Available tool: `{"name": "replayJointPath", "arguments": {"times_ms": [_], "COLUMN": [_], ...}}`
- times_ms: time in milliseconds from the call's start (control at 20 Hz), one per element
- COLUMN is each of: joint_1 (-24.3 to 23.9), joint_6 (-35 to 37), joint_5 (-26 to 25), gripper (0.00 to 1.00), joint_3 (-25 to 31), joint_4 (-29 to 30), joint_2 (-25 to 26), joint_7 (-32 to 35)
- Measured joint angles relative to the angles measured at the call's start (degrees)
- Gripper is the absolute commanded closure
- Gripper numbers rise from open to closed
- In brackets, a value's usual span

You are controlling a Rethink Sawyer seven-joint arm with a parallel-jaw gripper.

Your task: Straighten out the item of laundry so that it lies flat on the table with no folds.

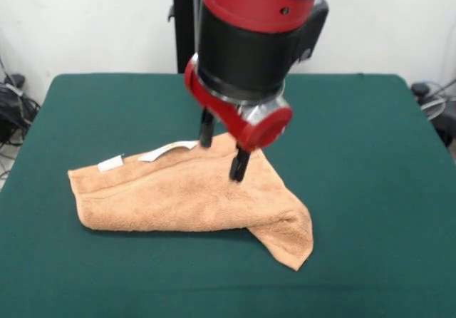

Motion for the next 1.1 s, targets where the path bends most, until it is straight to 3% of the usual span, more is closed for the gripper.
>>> {"name": "replayJointPath", "arguments": {"times_ms": [400,1100], "joint_1": [-0.83,-1.74], "joint_6": [-11.96,-13.34], "joint_5": [-0.01,0.01], "gripper": [0.0,0.0], "joint_3": [-2.09,-3.34], "joint_4": [-6.73,-7.76], "joint_2": [6.59,10.38], "joint_7": [0.0,0.0]}}
